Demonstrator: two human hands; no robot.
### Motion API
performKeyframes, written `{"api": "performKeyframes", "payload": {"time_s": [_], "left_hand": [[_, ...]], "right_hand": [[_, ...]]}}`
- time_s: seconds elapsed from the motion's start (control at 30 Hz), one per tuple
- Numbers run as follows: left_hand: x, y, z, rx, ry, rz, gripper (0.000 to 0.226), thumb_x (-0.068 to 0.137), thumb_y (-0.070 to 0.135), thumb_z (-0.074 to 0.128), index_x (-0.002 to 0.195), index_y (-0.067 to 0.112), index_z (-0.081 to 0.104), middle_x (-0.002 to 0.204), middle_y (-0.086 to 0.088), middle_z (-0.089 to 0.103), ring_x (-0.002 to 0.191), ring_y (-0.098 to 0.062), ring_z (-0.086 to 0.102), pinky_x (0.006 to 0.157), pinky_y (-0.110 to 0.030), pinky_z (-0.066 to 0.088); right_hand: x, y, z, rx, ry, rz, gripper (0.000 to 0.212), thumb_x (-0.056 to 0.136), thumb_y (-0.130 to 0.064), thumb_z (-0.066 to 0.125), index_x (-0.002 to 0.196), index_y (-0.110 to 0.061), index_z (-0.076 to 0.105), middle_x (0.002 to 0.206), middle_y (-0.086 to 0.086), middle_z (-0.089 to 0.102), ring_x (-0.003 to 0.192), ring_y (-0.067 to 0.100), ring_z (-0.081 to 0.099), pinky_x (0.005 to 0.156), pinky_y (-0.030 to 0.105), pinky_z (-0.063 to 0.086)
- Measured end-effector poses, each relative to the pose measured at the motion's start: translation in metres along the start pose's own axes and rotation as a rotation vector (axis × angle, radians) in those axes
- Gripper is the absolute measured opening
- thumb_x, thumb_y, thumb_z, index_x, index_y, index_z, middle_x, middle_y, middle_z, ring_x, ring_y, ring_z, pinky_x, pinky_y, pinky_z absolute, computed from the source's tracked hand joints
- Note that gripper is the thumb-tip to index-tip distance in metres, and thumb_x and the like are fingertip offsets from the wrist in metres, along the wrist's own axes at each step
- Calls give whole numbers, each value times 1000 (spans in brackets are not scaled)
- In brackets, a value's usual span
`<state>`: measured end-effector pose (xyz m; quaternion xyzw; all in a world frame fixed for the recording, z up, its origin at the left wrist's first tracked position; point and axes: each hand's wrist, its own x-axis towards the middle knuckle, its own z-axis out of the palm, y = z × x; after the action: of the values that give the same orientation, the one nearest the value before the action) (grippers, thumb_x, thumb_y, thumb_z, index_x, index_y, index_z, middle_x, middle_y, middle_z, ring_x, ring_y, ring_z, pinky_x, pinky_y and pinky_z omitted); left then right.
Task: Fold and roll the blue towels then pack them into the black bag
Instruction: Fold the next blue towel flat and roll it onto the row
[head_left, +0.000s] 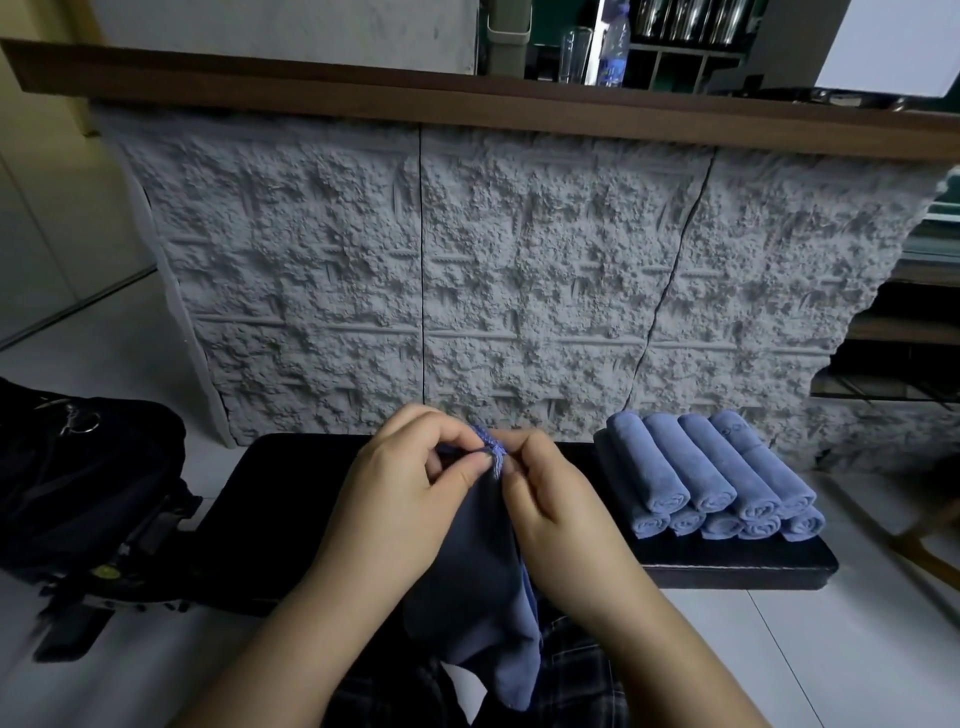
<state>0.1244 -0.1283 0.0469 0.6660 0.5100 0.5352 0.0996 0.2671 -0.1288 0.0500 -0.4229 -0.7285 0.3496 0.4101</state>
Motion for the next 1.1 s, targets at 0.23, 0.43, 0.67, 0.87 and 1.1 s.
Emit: {"api": "performKeyframes", "payload": {"time_s": [0.23,0.43,0.67,0.87,1.1], "left_hand": [[-1,-11,-2,69,-67,-198,24,67,25,80,63,24,56,52,9,46,46,-2,42,46,-11,29],[-10,-15,-6,104,-288,-145,23,79,22,71,72,22,50,56,28,53,47,-1,44,45,-12,30],[-7,-43,-21,357,-383,-116,36,75,45,71,60,35,40,64,8,47,64,-6,48,60,-29,38],[11,-55,-46,623,-397,71,40,66,71,36,63,32,45,63,13,46,64,-14,53,62,-30,36],[43,-35,-65,620,-210,316,38,86,49,40,80,16,58,81,2,50,76,-21,49,69,-35,44]], "right_hand": [[1,9,2,61,-19,-18,7,92,-28,56,98,-25,60,94,-8,71,89,4,65,83,33,51],[2,18,-4,-21,-24,-61,12,95,-17,54,95,-27,62,89,-19,68,86,-3,62,77,16,47],[11,31,-19,-27,126,-13,13,96,-18,51,88,-24,58,77,-25,62,77,-8,55,73,9,40],[17,45,-28,-142,185,-15,18,96,-18,51,82,-29,53,76,-29,59,71,-9,51,69,10,38],[39,30,-33,-395,376,-197,16,97,-26,43,99,-19,57,84,-9,55,82,13,51,67,21,29]]}}
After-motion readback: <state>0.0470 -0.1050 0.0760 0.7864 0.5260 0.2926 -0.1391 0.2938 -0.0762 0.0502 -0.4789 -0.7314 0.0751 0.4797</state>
